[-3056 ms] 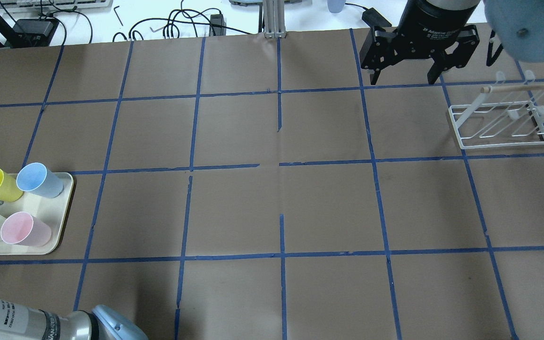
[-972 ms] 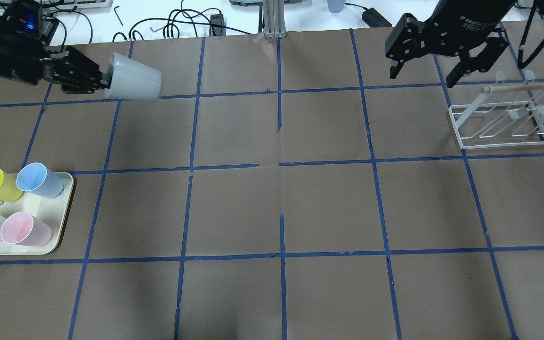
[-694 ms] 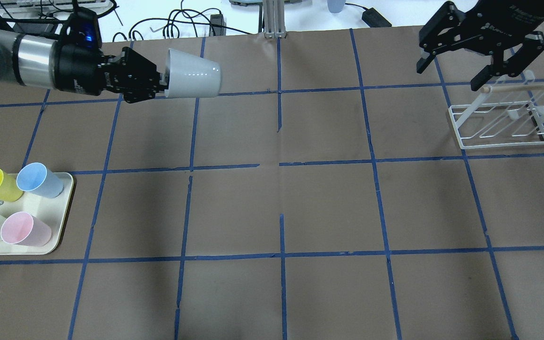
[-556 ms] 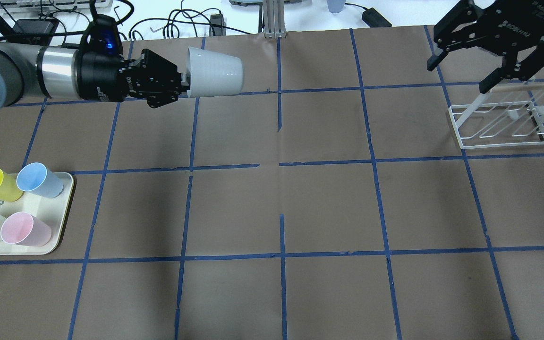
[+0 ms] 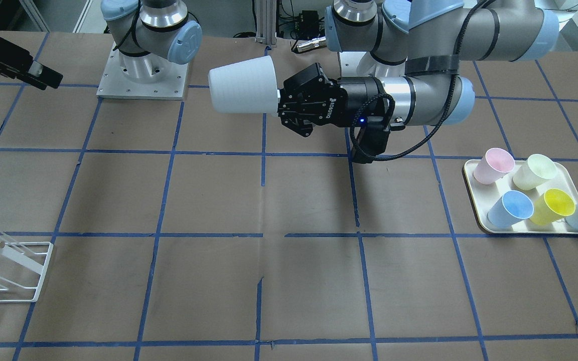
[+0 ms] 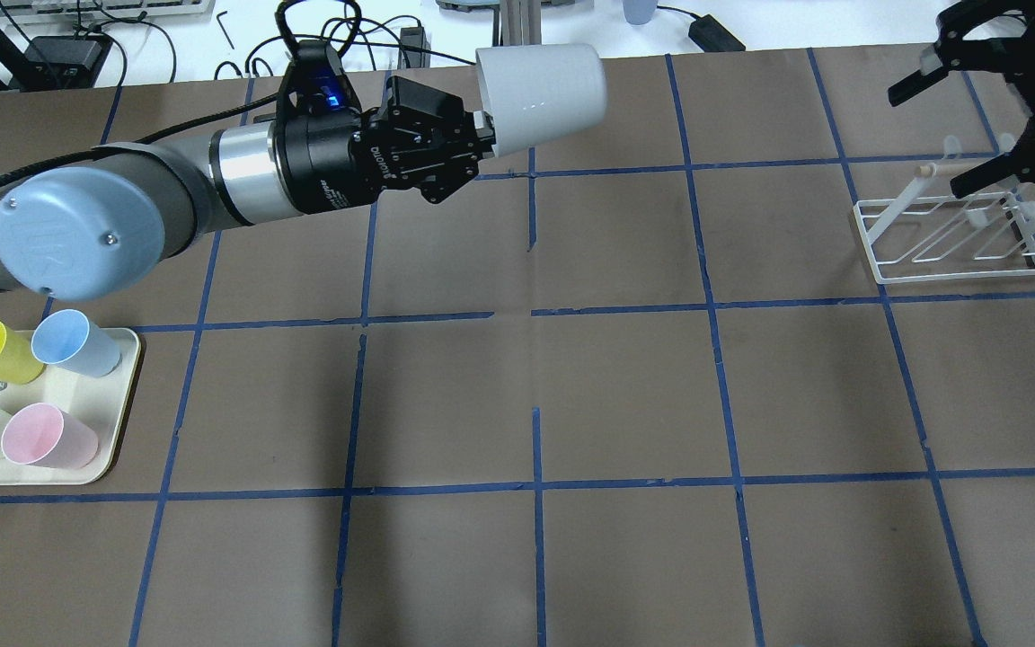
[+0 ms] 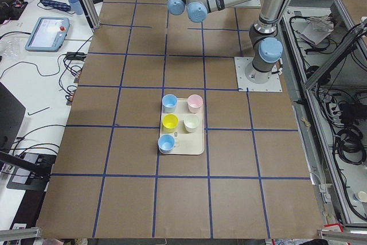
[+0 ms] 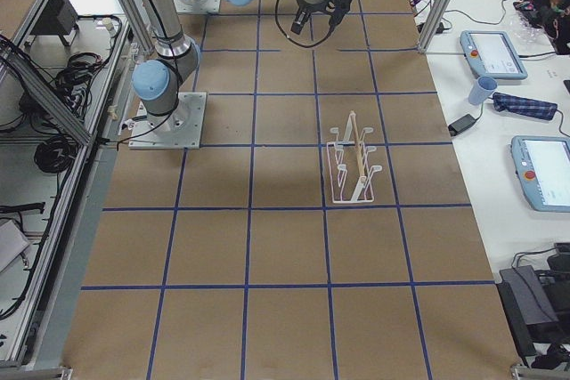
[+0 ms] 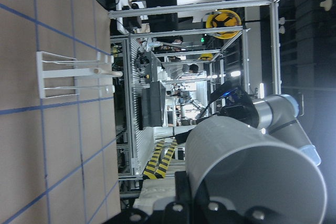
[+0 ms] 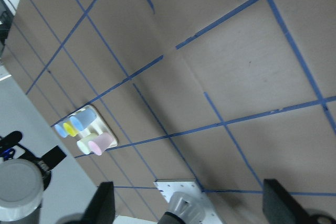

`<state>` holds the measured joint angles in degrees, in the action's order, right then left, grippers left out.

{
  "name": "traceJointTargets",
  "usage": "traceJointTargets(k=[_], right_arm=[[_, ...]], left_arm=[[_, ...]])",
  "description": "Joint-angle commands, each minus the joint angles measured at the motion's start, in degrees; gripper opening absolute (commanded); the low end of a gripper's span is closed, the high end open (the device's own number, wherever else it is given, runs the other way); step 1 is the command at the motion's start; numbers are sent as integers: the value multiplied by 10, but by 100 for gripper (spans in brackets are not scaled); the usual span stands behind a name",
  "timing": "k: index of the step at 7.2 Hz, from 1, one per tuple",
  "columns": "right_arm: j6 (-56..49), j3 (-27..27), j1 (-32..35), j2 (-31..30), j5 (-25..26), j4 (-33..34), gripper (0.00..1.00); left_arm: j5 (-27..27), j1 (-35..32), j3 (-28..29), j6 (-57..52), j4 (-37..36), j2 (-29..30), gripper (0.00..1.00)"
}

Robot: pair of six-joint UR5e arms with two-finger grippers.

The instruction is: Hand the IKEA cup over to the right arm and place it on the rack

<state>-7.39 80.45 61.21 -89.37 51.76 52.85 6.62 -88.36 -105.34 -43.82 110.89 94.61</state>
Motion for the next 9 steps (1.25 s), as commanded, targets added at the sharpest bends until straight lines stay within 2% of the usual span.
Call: traceJointTargets(k=[1,2,3,6,9], right_arm=[[-8,-3,-9,-8,-81,-111,100],[-5,-2,-5,-12,-106,-131,100],[-5,0,6,-8,-151,-150,100],[5,3,45,-11,-201,-179,100],[7,6,75,-9,-201,-186,100]], left_arm=[[41,-50,1,0,-8,7,0],[68,-74,1,0,-16,14,0],[92,-94,1,0,-16,21,0],[96,-128,4,0,-25,22,0],[96,-132,4,-1,-26,22,0]])
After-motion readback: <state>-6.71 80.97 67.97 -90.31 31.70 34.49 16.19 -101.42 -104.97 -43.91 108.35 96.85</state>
